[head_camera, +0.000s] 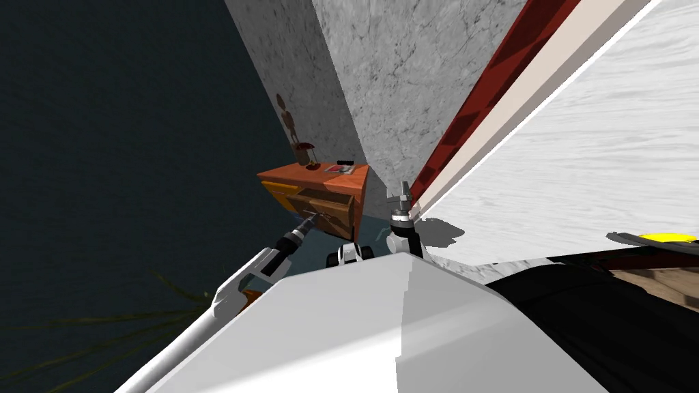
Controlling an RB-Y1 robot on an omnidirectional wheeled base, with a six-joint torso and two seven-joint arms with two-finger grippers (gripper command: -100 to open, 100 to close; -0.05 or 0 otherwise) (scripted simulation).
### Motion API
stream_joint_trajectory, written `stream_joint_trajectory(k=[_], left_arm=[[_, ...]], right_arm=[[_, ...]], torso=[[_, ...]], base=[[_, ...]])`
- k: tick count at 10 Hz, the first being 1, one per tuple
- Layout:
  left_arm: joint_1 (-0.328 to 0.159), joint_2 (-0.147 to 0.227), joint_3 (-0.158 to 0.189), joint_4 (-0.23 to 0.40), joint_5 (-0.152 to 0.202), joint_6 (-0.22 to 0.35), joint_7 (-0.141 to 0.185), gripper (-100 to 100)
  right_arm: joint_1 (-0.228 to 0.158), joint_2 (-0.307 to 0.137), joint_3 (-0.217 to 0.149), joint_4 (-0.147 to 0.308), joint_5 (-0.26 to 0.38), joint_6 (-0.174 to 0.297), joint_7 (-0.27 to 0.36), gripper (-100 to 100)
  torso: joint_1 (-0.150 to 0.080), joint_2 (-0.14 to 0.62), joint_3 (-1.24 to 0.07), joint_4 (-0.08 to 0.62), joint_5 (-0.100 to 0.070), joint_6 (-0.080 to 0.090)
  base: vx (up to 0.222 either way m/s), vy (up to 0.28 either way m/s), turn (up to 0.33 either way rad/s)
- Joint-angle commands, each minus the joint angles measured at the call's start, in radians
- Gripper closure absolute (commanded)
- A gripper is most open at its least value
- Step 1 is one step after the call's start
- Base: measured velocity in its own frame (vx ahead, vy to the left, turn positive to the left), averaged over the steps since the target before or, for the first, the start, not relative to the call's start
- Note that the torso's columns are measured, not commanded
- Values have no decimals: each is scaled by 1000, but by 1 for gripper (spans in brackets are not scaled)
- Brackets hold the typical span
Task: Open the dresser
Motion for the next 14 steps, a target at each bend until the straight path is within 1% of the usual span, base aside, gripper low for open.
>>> stream_joint_trajectory(k=[1,3,4,5,6,7,8,9,10,11,12,14], left_arm=[[-84,-58,-33,80,27,-6,-23,100],[-147,-58,-33,138,27,-6,-23,100],[-147,-58,-33,164,27,-6,-23,100],[-198,-112,-68,193,57,-15,-41,100],[-226,-112,-68,214,57,-15,-41,100],[-263,-112,-68,241,57,-15,-41,100],[-276,-112,-68,265,57,-15,-41,100],[-276,-112,-68,286,57,-15,-41,100],[-276,-112,-68,303,57,-15,-41,100],[-276,-112,-68,303,57,-15,-41,100],[-328,-166,-102,336,88,-25,-59,100],[-379,-166,-102,388,88,-25,-59,100]], right_arm=[[0,0,0,0,0,0,0,0],[0,0,0,0,0,0,0,0],[0,0,0,0,0,0,0,0],[0,0,0,0,0,0,0,0],[0,0,0,0,0,0,0,0],[0,0,0,0,0,0,0,0],[0,0,0,0,0,0,0,0],[0,0,0,0,0,0,0,0],[0,0,0,0,0,0,0,0],[0,0,0,0,0,0,0,0],[0,0,0,0,0,0,0,0],[0,0,0,0,0,0,0,0]], torso=[[3,6,4,-3,4,3],[5,5,4,-2,3,0],[5,1,1,-1,2,-1],[7,-1,0,-4,3,-3],[12,6,4,-5,6,0],[12,8,6,-3,6,0],[7,4,3,-1,3,-2],[5,0,0,-1,2,-4],[8,-3,-1,-3,3,-5],[13,-3,-1,-5,4,-6],[15,-2,-1,-6,6,-4],[8,15,10,3,4,1]], base=[[-150,91,-32],[-64,20,-24],[0,-21,-7],[-132,76,9],[-181,106,-38],[-101,43,-27],[-27,-9,-7],[11,-26,-7],[20,-23,0],[17,-8,21],[-143,56,9],[-132,99,-15]])
